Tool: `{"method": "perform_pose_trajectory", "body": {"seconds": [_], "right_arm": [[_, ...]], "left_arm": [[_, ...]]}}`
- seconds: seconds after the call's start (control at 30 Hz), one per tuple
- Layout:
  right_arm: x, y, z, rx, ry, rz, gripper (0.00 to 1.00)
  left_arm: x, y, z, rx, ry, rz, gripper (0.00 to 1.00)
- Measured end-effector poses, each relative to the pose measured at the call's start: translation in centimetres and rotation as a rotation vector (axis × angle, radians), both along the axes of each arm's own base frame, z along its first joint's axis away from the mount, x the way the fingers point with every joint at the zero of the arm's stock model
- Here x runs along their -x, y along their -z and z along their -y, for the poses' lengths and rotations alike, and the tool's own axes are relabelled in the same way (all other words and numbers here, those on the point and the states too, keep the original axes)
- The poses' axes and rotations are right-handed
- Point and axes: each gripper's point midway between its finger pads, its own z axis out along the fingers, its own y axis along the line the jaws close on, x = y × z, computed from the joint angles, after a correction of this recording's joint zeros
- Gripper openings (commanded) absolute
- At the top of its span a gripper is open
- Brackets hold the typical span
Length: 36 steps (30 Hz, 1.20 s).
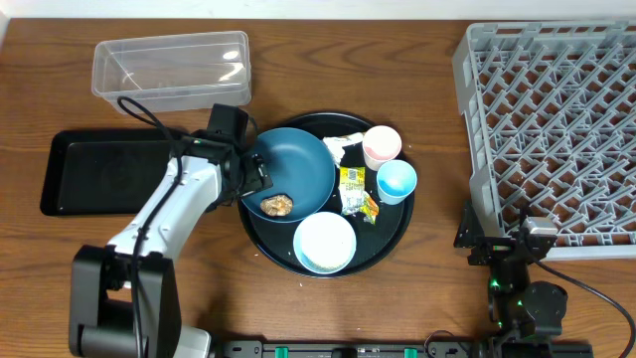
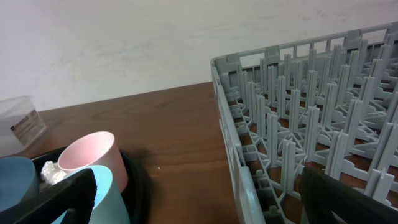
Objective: Sort waste into correct bins and load items into the dishwasher rack
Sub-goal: 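Reach the left gripper to the blue plate rim and grasp it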
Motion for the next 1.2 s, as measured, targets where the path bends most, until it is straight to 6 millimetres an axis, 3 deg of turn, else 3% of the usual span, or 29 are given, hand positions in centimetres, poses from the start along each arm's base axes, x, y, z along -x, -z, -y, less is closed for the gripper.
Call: {"method": "perform_pose_trajectory", "body": {"seconds": [0.3,0.77,0.93,1.07,1.2], "right_arm": [[0.0,0.0,0.0,0.000,0.000,0.000,0.99],[0.0,0.0,0.0,0.000,0.000,0.000,0.99],[0.0,0.0,0.0,0.000,0.000,0.000,0.99],[0.0,0.0,0.0,0.000,0.000,0.000,0.99],[0.0,0.0,0.0,0.000,0.000,0.000,0.99]], "left_arm": [[0.5,2.5,0.2,0.005,0.005,-0.078,0.72],[0.3,2.4,0.3,0.006,0.011,-0.068,0.36],[0.2,2.1,0.3,0.006,0.017,-0.058,0.31],[0.1,1.7,0.3,0.008,0.017,-0.045,0.13],[0.1,1.7,0.3,0.007,0.024,-0.044,0.06]]}}
